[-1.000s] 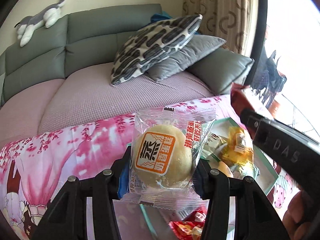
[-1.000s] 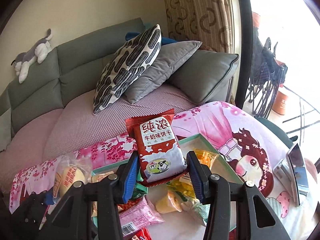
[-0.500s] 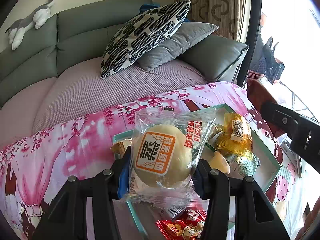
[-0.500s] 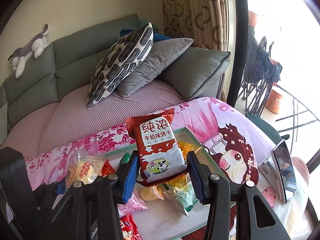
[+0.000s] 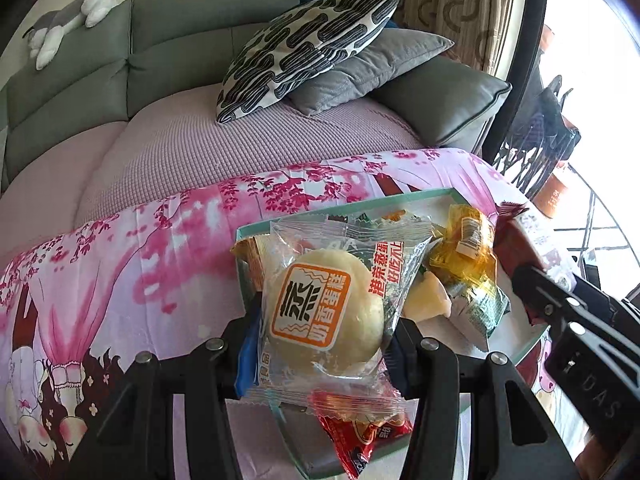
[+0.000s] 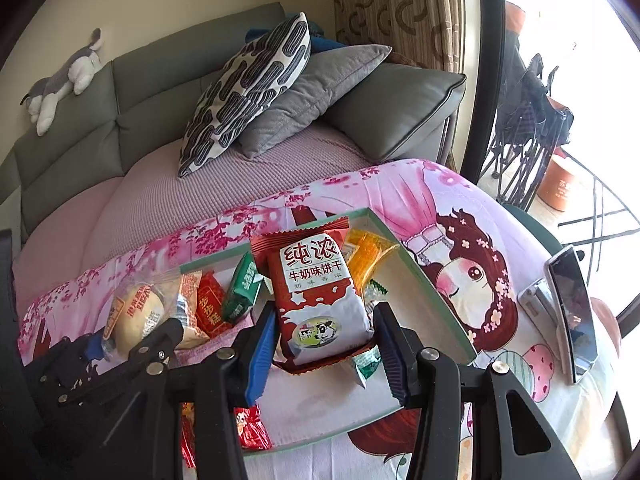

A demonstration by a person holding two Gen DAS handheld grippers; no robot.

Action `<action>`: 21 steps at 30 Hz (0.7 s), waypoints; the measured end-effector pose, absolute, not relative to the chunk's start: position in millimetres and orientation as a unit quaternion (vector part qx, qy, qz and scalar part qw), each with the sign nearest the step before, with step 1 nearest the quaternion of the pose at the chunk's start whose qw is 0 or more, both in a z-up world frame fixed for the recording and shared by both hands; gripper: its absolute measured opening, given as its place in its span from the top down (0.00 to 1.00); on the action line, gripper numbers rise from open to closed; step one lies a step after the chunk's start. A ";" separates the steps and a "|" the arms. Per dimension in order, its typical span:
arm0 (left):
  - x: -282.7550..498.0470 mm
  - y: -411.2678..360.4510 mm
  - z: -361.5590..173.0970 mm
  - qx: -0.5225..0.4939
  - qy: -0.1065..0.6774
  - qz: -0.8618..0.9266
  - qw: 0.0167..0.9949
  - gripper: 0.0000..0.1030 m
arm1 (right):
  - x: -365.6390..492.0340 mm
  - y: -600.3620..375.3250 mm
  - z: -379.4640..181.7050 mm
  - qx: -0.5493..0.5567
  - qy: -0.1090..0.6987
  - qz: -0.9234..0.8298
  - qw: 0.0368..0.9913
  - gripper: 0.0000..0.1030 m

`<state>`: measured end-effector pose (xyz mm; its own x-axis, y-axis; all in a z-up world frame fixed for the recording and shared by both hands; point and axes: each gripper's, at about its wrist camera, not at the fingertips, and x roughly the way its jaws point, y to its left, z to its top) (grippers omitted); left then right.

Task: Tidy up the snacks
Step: 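Carry the bun and milk biscuit packet over the tray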

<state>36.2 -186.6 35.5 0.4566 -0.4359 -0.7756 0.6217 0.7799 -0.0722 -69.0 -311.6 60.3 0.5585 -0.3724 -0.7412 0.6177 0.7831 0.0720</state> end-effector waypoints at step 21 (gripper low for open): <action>0.4 -190.7 19.2 0.112 0.459 -0.286 0.834 0.48 | -84.9 -319.1 0.0 0.175 0.449 -0.250 0.840 0.51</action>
<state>0.4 -190.7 19.2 0.4157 -0.3736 -0.8292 0.5796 0.8114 -0.0751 -84.9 -319.1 0.0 0.4715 -0.2623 -0.8419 0.5768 0.8139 0.0695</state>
